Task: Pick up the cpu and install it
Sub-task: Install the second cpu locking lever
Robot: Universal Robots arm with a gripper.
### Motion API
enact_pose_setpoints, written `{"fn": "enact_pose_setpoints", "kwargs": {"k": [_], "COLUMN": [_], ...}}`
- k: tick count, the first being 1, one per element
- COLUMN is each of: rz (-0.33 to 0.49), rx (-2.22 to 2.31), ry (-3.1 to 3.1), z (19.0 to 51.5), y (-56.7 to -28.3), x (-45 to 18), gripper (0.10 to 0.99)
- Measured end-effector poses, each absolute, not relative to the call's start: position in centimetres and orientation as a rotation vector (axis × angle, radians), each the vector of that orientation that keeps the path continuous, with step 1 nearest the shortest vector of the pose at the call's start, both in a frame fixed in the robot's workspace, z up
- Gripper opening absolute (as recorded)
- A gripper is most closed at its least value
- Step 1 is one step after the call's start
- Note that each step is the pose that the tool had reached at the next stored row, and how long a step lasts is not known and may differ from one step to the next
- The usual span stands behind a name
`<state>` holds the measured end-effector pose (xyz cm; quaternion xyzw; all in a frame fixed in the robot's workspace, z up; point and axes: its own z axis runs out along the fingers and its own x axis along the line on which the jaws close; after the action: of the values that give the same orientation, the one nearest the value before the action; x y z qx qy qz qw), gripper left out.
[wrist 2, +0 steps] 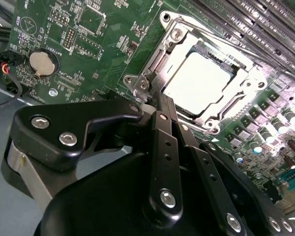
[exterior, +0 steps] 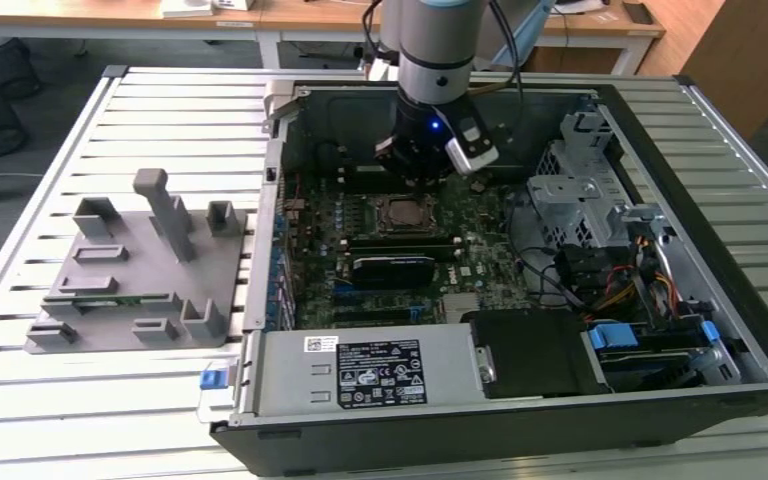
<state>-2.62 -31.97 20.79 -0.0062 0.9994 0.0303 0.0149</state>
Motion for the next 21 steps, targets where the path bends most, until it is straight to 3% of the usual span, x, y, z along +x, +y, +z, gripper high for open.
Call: {"fn": "enact_pose_setpoints", "kwargs": {"k": [10, 21], "rz": [0.094, 0.095], "rx": [-0.019, -0.019], "ry": [3.110, 3.110], "z": [20.9, 23.6], "y": [-32.6, -33.4], "x": [-2.6, -2.6], "gripper": [0.114, 0.114]}}
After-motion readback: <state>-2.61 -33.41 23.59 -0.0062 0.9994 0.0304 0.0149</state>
